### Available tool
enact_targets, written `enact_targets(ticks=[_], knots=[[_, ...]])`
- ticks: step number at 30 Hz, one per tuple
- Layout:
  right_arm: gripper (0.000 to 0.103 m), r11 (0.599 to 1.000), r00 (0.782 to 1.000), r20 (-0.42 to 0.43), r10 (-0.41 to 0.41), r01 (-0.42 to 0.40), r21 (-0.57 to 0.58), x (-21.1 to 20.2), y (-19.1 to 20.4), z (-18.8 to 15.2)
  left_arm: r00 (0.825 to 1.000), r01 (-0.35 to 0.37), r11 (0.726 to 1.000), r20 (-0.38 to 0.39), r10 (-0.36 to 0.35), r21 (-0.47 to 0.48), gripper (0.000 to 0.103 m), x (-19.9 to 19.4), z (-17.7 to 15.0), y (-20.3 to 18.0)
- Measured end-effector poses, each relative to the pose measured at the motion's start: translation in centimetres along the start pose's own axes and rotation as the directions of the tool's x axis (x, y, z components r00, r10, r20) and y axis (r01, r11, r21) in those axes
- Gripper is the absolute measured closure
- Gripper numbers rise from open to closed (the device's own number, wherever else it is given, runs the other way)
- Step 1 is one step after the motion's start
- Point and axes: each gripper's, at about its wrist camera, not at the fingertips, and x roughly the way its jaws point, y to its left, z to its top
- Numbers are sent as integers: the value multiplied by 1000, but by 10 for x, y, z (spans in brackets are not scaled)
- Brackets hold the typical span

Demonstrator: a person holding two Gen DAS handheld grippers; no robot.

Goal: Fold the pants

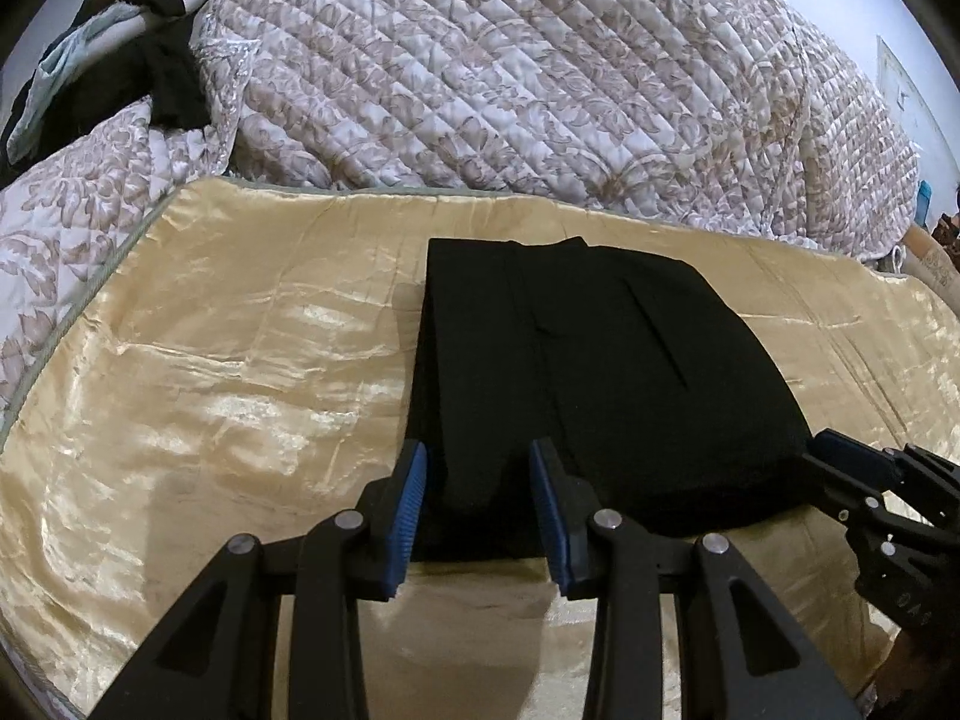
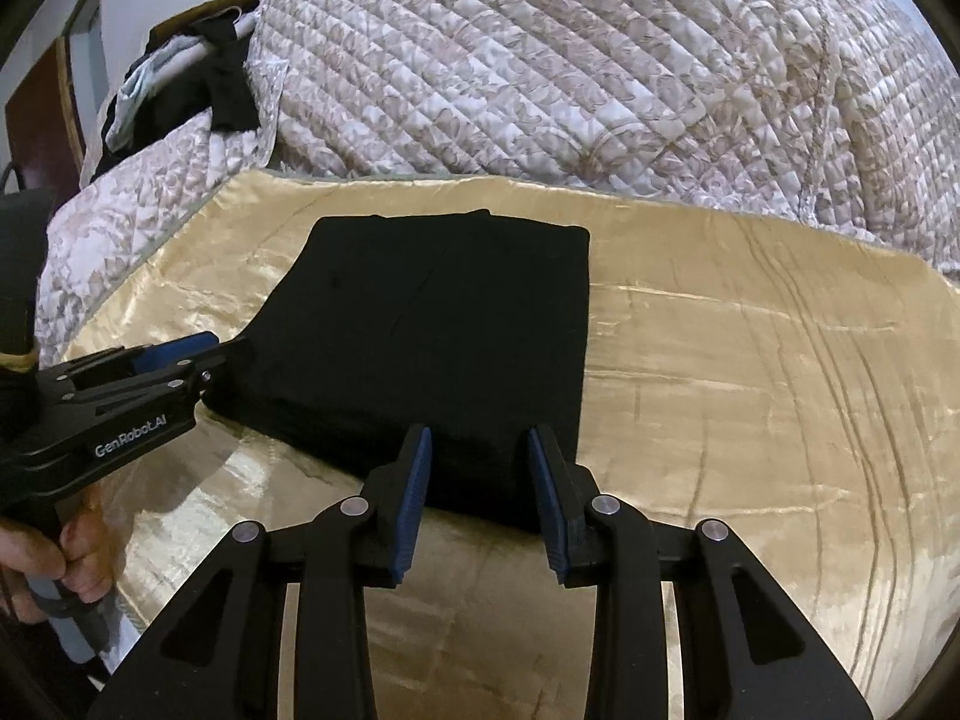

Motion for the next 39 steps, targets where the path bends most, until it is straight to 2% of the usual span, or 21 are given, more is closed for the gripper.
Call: enact_targets(ticks=[4, 13, 17, 22, 24, 27, 31, 39], knots=[[70, 1000, 1000, -2, 8, -8, 13, -3, -1, 1, 1000, 5, 1000, -7, -5, -17, 62, -1, 0, 3], [72, 1000, 999, 50, 6, -7, 18, -18, -3, 7, 999, -49, 999, 5, 50, -21, 63, -13, 3, 10], [72, 998, 1000, -6, 18, -18, 61, -5, -9, 4, 998, -59, 998, -10, 58, -22, 63, -8, 2, 12], [73, 997, 1000, 14, 2, -3, 72, -19, -11, 3, 998, -60, 997, -17, 59, -40, 63, -18, -4, 14], [72, 997, 999, 3, 38, -38, 74, -23, -8, -2, 999, -33, 999, -40, 32, -33, 63, -20, -13, 10], [72, 1000, 999, -47, 16, -15, 25, -18, 0, -13, 996, -24, 1000, -85, 24, -3, 63, -16, -24, 1], [72, 1000, 993, -120, 6, -3, 22, -5, -2, -21, 989, -23, 1000, -143, 25, 20, 62, -5, -33, -7], [64, 1000, 991, -131, -16, 14, -18, -1, 2, -22, 989, -42, 999, -138, 46, 29, 56, -5, -35, -8]])
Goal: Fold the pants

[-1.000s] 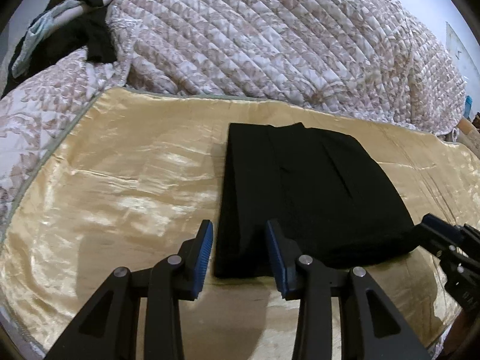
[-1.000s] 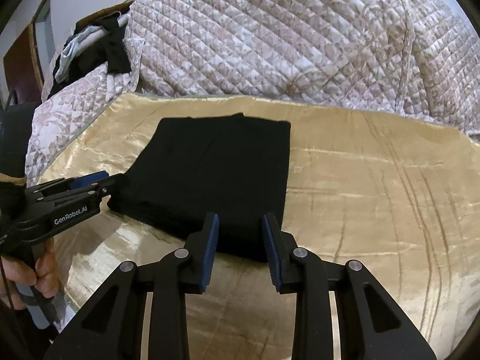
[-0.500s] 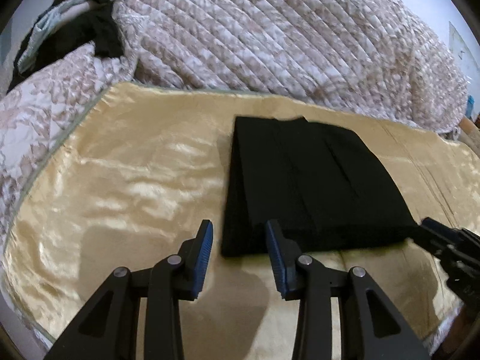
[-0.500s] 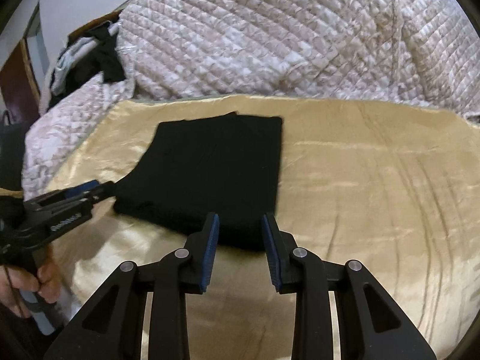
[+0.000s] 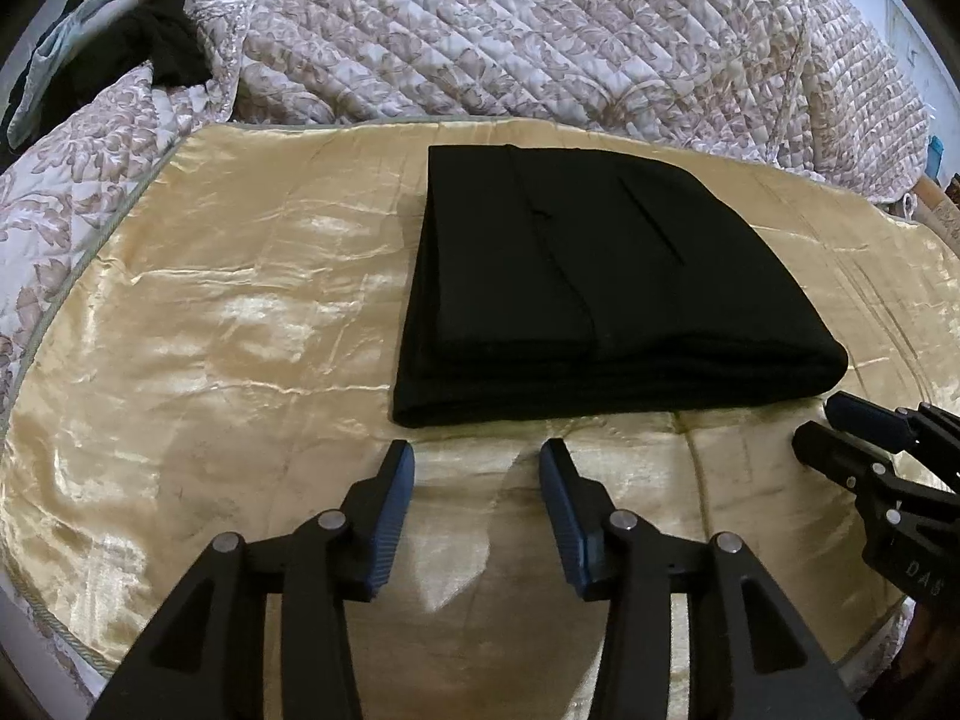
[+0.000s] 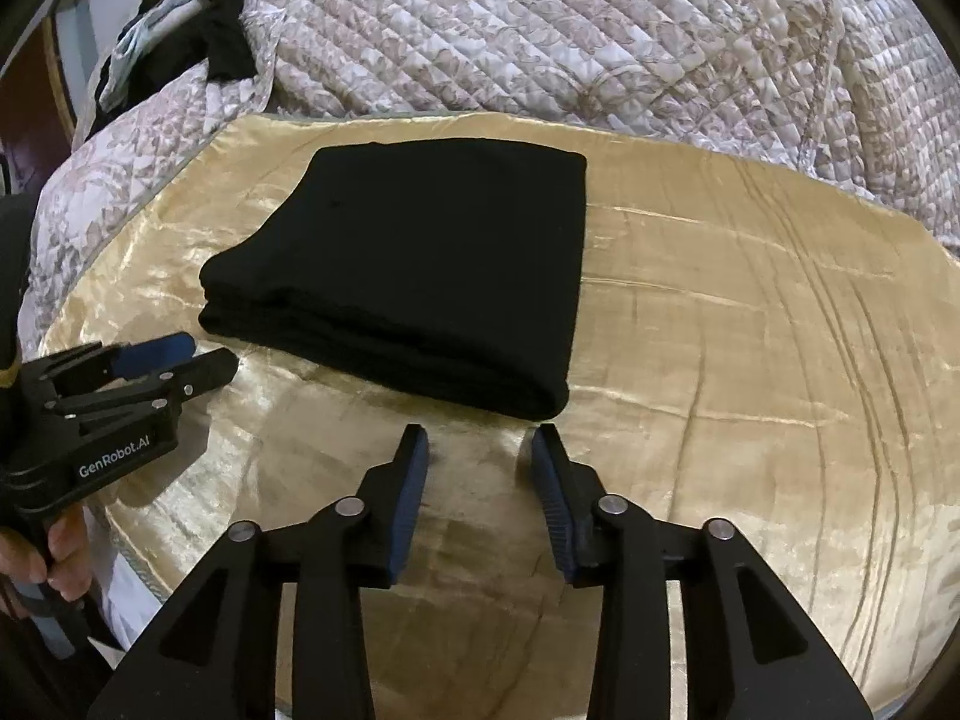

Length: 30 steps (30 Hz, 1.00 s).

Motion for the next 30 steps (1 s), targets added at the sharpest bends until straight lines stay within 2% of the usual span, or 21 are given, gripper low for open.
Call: enact_targets(ticks=[10, 21, 26, 30], knots=[[63, 1000, 1000, -1, -3, 3, -3, 1, 0, 0, 1000, -9, 1000, -1, 9, 6, 46, 1, 0, 1], [62, 1000, 1000, 0, -3, 3, -2, 1, 1, -1, 1000, -12, 1000, -3, 12, 6, 44, 1, -1, 0], [55, 1000, 1000, 0, 3, -3, -12, 2, 4, -1, 1000, -12, 1000, -6, 12, 13, 42, 2, -1, -1], [54, 1000, 1000, 0, 2, -2, -14, 2, 6, -1, 1000, -12, 1000, -9, 12, 21, 40, 2, 0, -1]])
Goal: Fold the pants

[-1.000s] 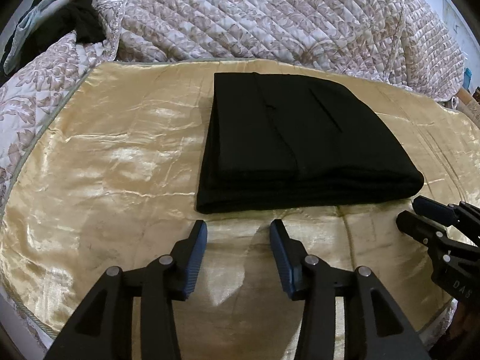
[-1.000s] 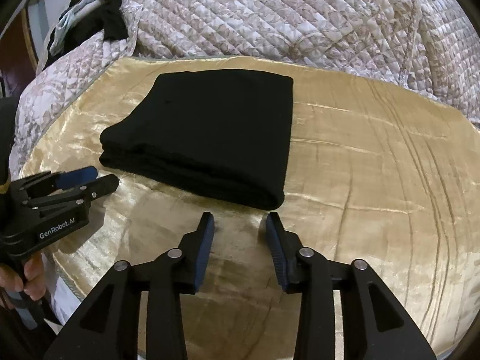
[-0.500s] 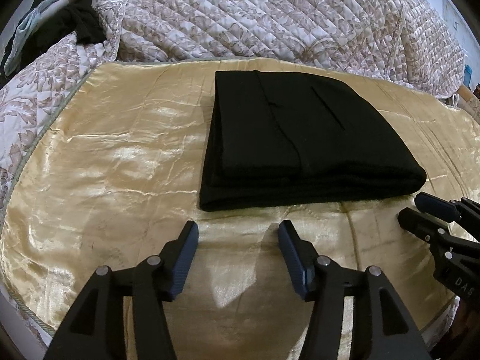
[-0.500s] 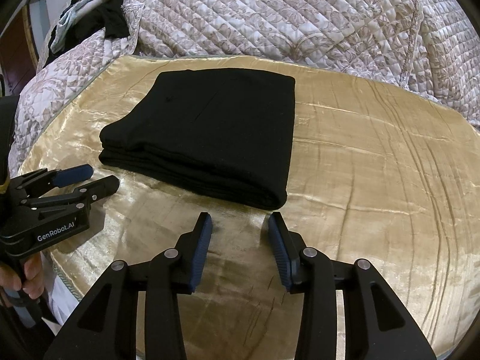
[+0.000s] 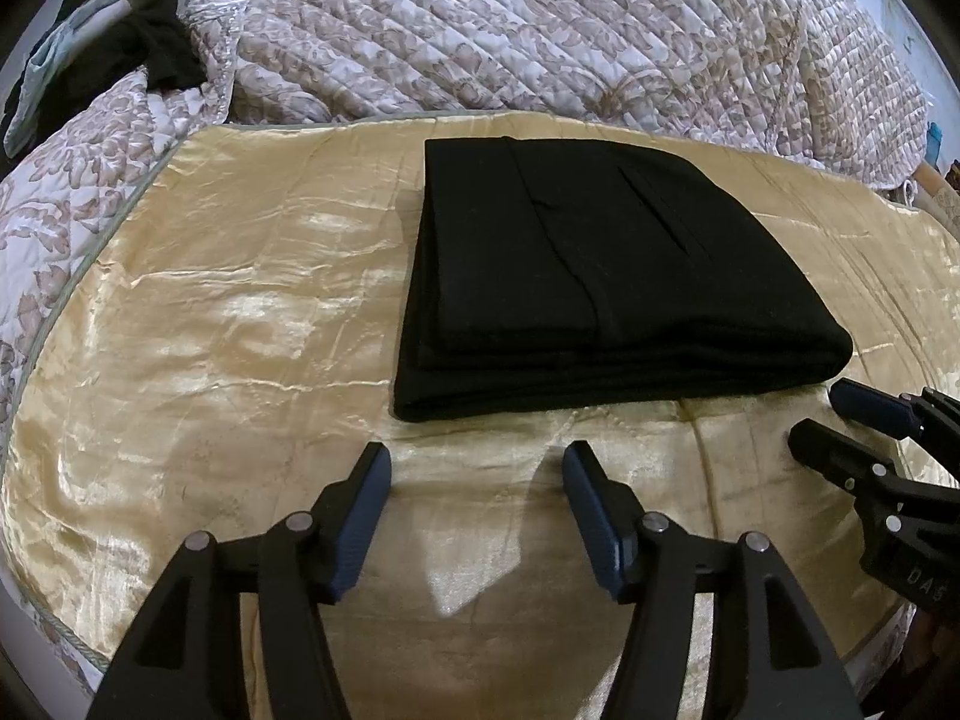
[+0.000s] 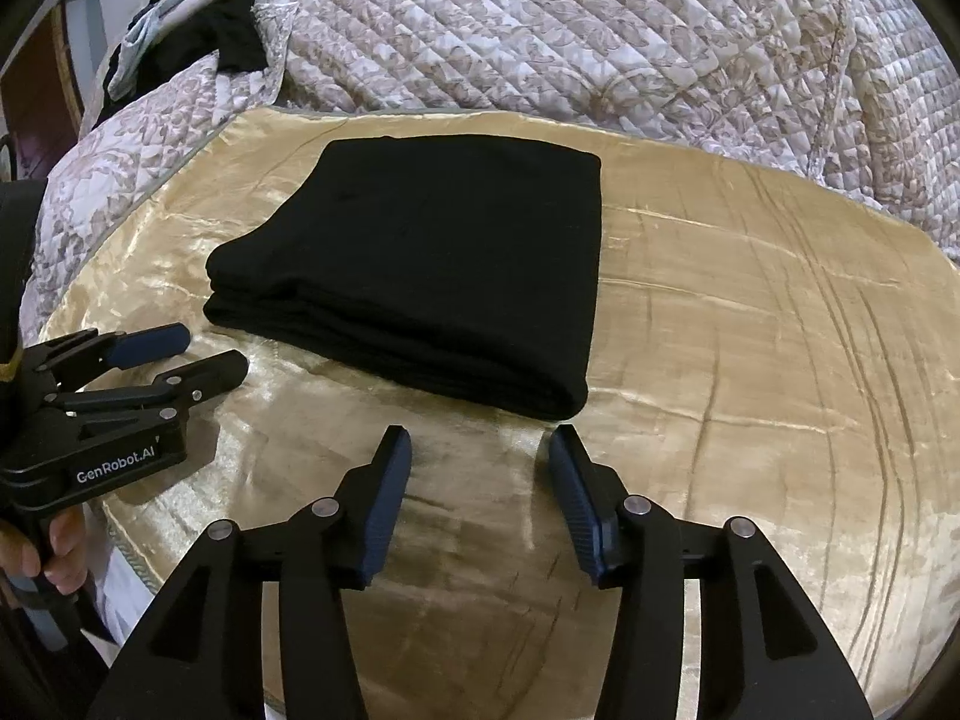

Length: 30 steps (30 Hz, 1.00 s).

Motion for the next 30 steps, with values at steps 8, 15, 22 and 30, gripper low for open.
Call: enact_targets(ticks=[8, 15, 22, 30], knots=[[54, 1000, 1000, 0, 0, 0, 1, 0, 0, 0, 1000, -2, 1000, -1, 2, 0, 40, 0, -1, 0], [54, 1000, 1000, 1, 0, 0, 1, 0, 1, 0, 1000, -1, 1000, -6, 1, -2, 37, 0, 0, -1], [54, 1000, 1000, 1, -1, 1, 1, 0, 1, 0, 1000, -1, 1000, -7, 1, 1, 35, 1, 1, 0], [53, 1000, 1000, 2, -3, 3, -3, 1, 2, 0, 1000, -2, 1000, -8, 2, 5, 34, 1, 0, 0]])
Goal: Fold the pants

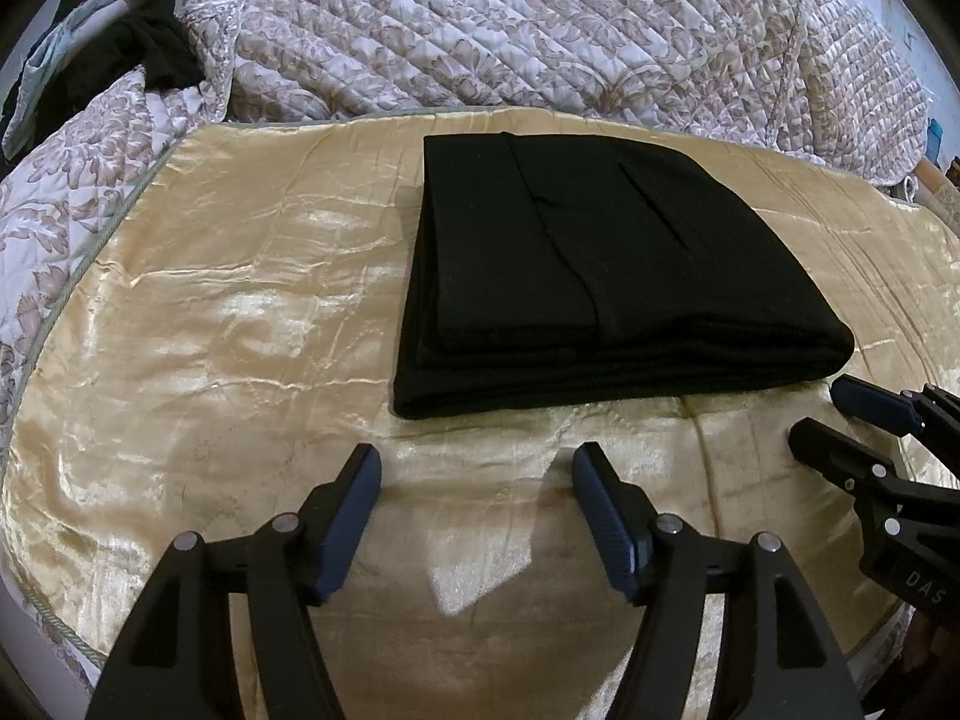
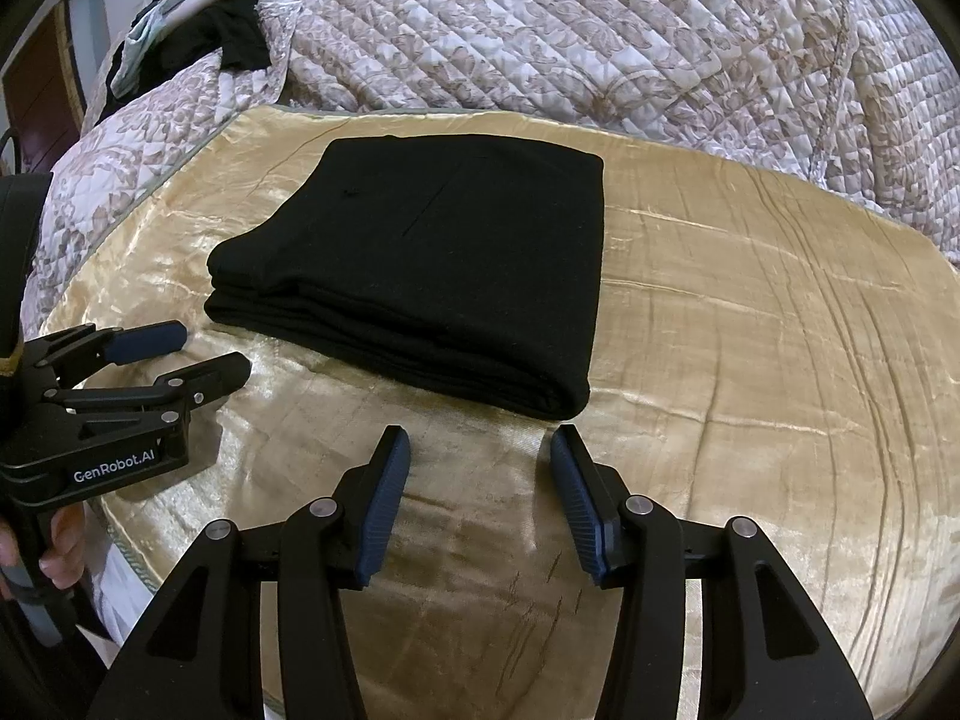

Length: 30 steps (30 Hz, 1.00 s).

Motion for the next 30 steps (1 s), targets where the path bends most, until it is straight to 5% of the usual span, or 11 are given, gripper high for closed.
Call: enact_targets(ticks=[30], knots=[[51, 1000, 1000, 2, -3, 3, -15, 1, 0, 1, 1000, -6, 1000, -3, 6, 2, 33, 0, 0, -1]])
